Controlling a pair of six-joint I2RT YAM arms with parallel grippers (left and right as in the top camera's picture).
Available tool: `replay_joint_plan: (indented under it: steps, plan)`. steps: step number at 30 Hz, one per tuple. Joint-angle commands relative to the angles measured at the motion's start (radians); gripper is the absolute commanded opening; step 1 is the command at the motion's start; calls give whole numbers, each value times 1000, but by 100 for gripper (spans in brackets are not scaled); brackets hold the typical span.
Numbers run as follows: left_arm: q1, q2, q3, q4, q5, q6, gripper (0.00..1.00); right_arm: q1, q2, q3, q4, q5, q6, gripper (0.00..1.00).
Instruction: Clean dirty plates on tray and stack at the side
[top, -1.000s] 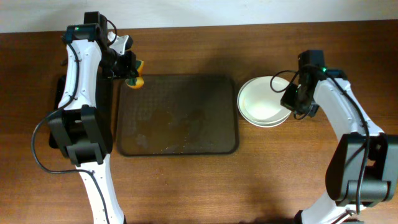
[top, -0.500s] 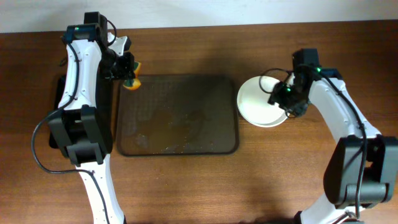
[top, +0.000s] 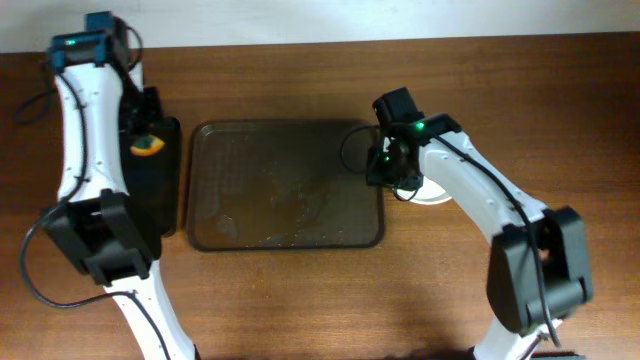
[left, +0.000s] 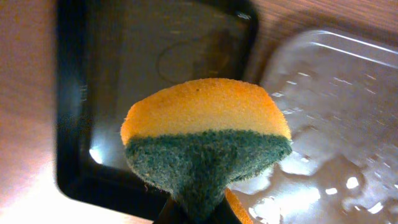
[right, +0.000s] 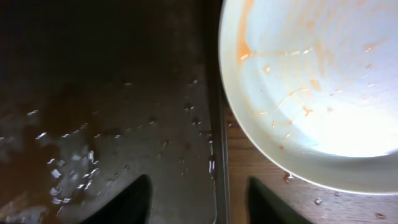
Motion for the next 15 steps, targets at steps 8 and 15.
replay_joint_plan:
  steps: [8, 15]
  plan:
    - [55, -18, -32, 69, -14, -4, 1, 10, 127, -10, 16, 3, -2, 24]
    - [53, -17, -82, 90, 13, -4, 1, 10, 150, -10, 31, -14, -6, 16]
